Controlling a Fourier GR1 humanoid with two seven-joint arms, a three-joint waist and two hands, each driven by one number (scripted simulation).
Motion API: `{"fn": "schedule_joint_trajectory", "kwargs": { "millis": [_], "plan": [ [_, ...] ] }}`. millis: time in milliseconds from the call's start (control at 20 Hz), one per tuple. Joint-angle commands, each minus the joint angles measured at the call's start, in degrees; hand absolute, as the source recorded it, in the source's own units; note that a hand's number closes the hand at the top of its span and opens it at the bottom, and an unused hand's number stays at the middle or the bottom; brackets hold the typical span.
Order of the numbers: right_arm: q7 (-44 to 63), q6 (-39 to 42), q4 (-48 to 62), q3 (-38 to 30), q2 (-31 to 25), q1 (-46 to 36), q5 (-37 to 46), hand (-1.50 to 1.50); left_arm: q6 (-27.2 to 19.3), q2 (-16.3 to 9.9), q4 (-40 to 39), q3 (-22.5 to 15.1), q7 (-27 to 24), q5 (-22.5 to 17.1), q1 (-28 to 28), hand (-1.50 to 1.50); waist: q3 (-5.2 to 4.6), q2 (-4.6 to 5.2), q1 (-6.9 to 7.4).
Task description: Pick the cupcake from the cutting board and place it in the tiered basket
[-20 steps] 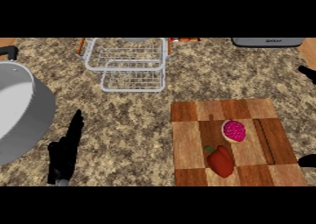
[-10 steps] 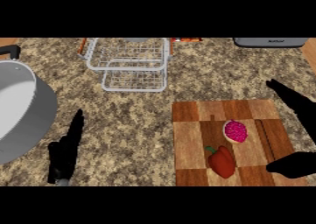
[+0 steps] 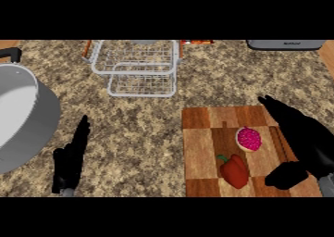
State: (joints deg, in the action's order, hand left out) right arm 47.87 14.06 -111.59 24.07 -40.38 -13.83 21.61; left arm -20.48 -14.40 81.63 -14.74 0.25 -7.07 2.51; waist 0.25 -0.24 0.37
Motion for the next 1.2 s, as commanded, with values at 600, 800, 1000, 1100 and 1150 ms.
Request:
{"fn": "schedule_joint_trajectory", "kwargs": {
  "millis": [600,800,1000,1100,1150],
  "plan": [
    [6.2,13.1,8.5,0.9,9.8,-4.7,4.7,-1.50,2.9,1.2,-4.1,3.1,0.2,1.4,0.1,0.00,-0.28,0.30,-0.15],
    [3.2,16.7,8.9,-3.9,8.0,-3.8,2.2,-1.50,3.9,0.8,1.2,2.3,1.9,1.8,3.3,0.00,-0.25,0.22,-0.11],
    [5.4,16.4,12.0,-1.3,13.5,-6.5,5.9,-1.50,1.0,4.8,-2.4,0.9,-1.5,4.7,4.0,0.00,-0.27,0.26,-0.08],
    [5.5,15.8,14.1,0.0,15.7,-6.4,7.8,-1.50,2.9,3.4,-1.7,2.1,0.7,3.9,2.3,0.00,-0.26,0.27,-0.13],
    [2.3,15.0,14.1,-1.0,14.9,-5.3,9.1,-1.50,4.0,2.7,-3.0,4.8,-0.7,2.4,1.9,0.00,-0.26,0.26,-0.21]
  ]
}}
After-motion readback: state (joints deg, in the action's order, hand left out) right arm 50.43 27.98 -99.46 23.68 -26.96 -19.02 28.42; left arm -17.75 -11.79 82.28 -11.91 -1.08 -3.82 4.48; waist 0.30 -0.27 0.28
